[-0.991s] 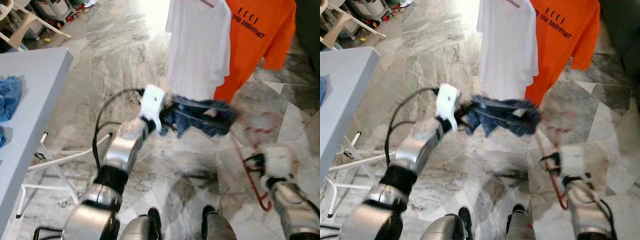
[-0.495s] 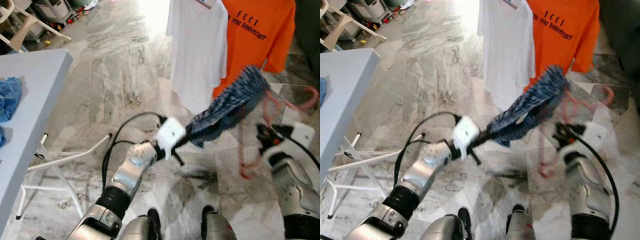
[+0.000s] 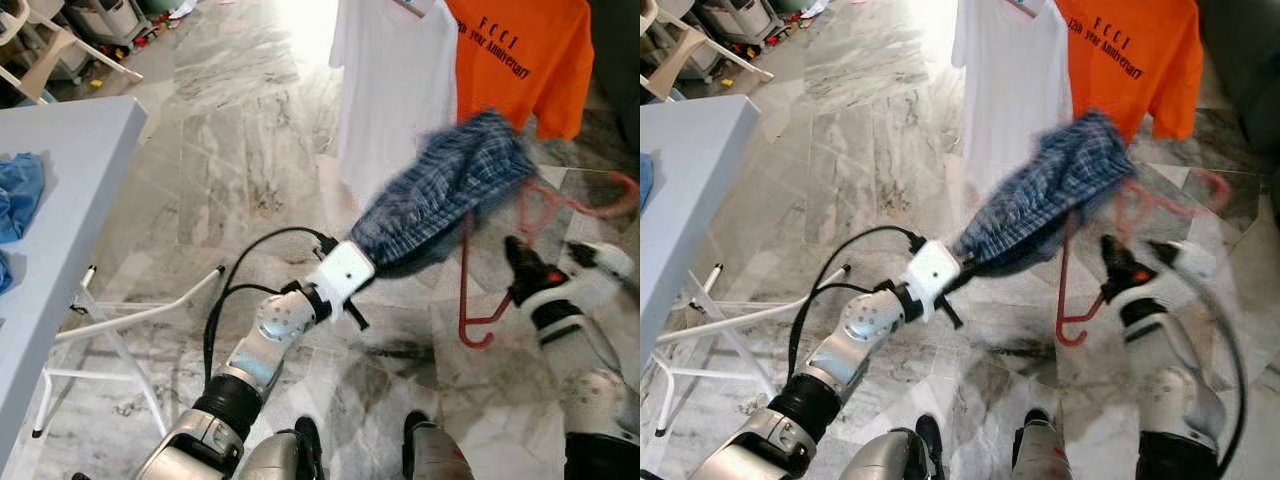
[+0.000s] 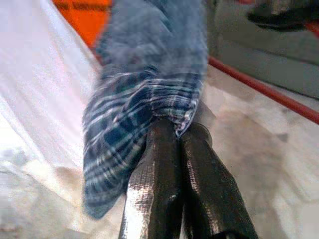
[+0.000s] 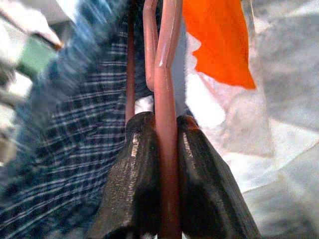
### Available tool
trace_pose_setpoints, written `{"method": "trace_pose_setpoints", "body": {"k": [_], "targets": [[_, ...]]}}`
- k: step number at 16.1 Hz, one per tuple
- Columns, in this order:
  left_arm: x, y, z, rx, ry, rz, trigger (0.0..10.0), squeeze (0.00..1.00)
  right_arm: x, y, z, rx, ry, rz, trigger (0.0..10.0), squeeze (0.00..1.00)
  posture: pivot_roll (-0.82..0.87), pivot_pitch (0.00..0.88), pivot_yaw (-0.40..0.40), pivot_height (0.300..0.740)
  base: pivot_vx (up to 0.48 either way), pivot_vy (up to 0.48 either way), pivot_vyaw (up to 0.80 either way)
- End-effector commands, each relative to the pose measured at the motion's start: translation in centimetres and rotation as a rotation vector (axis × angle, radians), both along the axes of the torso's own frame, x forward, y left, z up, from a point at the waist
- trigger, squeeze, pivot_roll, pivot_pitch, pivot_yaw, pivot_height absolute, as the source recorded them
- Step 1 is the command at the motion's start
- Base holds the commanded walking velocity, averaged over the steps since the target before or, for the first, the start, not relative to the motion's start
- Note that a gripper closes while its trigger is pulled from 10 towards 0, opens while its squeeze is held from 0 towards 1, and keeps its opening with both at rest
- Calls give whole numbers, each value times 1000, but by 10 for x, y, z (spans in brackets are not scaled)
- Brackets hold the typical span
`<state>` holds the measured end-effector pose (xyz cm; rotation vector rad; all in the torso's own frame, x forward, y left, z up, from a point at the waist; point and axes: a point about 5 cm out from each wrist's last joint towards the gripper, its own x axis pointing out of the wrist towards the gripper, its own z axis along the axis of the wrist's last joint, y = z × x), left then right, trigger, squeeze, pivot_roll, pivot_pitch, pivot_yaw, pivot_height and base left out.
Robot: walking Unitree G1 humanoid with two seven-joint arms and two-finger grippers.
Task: Hang hanger
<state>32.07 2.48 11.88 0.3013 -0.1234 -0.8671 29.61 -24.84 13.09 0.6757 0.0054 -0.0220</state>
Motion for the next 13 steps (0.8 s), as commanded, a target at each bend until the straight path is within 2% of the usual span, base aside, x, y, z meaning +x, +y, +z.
{"method": "trace_pose_setpoints", "body": {"k": [1,3,5,8,9,10,11,12,13], "targets": [[7,10,2,4,-31,74,10000,0,-2,19,3,-29,-16,122,10000,0,-171,250,153,740,0,0,0],[17,16,12,-12,-71,150,10000,0,-7,34,-10,-73,33,226,10000,0,-167,253,149,740,0,0,0],[19,17,19,-46,-92,155,10000,0,-11,39,-19,-51,66,259,10000,0,-169,257,148,740,0,0,0],[18,10,31,-112,-125,148,10000,0,-15,34,-36,-35,138,233,10000,0,-171,260,146,740,0,0,0],[16,6,39,-146,-144,132,10000,0,-14,23,-43,-49,175,143,10000,0,-170,262,146,740,0,0,0],[15,6,40,-151,-147,127,10000,0,-13,18,-44,-49,183,104,10000,0,-170,262,146,740,0,0,0],[13,7,34,-144,-124,121,10000,0,-10,0,-42,7,177,-40,10000,0,-167,263,147,740,0,0,0],[13,8,31,-136,-114,121,10000,0,-9,-4,-40,21,171,-69,10000,0,-167,263,147,740,0,0,0],[8,10,12,-97,-42,104,10000,0,-4,-7,-29,73,119,-89,10000,0,-167,267,147,740,0,0,0]]}}
